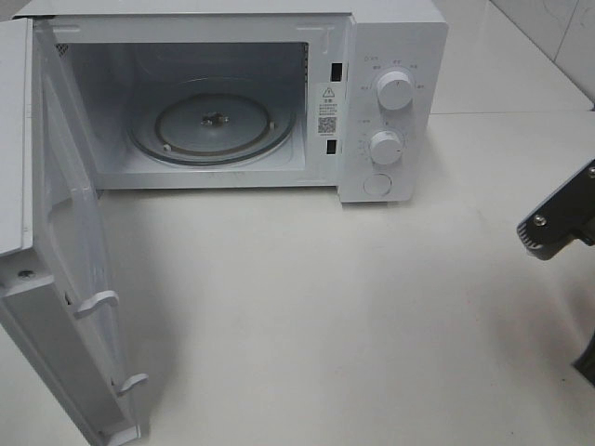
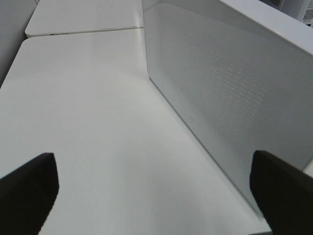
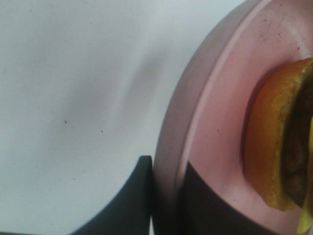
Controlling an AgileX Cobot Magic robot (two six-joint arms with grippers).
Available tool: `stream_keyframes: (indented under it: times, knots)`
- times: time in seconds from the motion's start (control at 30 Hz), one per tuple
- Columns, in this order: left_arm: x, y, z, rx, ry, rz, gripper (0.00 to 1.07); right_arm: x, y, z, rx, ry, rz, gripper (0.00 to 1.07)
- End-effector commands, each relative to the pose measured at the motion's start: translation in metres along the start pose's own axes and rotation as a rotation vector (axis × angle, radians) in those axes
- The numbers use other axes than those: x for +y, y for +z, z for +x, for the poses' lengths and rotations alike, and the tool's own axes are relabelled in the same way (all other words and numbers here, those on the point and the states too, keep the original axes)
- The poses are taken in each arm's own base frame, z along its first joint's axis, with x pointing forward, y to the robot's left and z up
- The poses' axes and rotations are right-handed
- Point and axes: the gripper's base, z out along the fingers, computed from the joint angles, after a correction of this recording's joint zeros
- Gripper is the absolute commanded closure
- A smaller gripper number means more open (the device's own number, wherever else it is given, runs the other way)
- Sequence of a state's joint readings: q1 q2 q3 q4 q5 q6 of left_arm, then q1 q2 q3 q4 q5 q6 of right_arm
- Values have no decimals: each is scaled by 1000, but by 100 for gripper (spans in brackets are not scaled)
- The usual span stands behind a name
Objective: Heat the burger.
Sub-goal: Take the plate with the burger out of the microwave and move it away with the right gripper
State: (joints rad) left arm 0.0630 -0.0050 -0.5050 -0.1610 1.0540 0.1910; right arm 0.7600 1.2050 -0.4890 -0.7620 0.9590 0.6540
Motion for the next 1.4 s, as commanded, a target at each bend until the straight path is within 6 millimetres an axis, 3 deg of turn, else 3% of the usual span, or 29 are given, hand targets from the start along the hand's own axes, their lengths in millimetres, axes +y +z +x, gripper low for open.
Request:
stream_keyframes:
  times: [0.03,0.43,0.63,1.1,1.4]
  knots:
    - [-1,-2,0,-27,-4,-4,7,-3,5,-7,-3,32,85,103]
    - [-1,-2,0,-27,-4,-4,7,22,32,-20,48,133,81,102]
    - [-1,-2,0,-27,-4,-4,7,22,50,-23,81,208,50,101]
    - [-1,-2,0,-27,-4,-4,7,28,86,-23,185,167,73,99]
    - [-1,-2,0,-27,-4,-4,7,38,101,-36,210,174,82,91]
